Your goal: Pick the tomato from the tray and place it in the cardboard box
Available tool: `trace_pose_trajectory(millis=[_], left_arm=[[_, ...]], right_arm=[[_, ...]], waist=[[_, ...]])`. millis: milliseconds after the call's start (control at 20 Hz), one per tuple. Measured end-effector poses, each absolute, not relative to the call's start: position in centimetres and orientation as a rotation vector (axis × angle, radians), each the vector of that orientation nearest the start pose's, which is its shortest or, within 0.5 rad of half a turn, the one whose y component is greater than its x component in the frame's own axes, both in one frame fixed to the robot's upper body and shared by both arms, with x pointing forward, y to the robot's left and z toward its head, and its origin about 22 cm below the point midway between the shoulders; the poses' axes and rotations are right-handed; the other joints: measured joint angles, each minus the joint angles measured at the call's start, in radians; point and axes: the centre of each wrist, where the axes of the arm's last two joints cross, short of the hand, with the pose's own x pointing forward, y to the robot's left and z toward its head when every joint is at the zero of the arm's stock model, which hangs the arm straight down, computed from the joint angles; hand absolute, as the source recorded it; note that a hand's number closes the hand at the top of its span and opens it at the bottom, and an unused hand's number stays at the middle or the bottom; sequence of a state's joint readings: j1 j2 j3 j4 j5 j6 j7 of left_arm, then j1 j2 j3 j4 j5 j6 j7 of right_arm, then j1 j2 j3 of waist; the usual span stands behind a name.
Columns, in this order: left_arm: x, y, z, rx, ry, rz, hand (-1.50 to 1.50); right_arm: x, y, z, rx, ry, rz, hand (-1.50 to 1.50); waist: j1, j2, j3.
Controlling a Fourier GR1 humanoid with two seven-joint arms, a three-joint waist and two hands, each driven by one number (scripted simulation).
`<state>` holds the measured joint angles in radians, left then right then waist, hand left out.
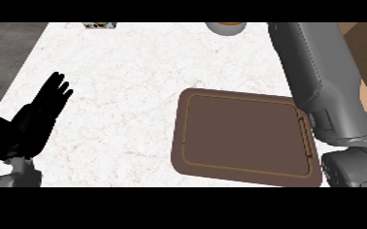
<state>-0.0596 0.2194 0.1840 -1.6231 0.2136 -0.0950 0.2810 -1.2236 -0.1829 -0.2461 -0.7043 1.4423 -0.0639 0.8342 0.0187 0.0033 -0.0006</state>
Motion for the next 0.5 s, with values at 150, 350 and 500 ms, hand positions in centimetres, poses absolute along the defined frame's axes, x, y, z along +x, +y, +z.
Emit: trace_pose_trajectory(millis=[150, 350, 500], left_arm=[[25.2, 31.2, 5.1, 0.047, -1.437, 0.041, 0.0], [24.6, 31.6, 5.3, 0.044, -1.438, 0.036, 0.0], [24.8, 31.2, 5.4, 0.044, -1.444, 0.033, 0.0]], right_arm=[[46.2, -17.7, 23.9, -1.578, -0.964, 0.379, 1.5], [46.4, -20.7, 24.1, -1.614, -0.928, 0.32, 1.5], [46.5, -22.9, 24.4, -1.63, -0.895, 0.322, 1.5]], waist=[[-0.006, -0.002, 0.0], [-0.004, -0.001, 0.0], [-0.004, 0.0, 0.0]])
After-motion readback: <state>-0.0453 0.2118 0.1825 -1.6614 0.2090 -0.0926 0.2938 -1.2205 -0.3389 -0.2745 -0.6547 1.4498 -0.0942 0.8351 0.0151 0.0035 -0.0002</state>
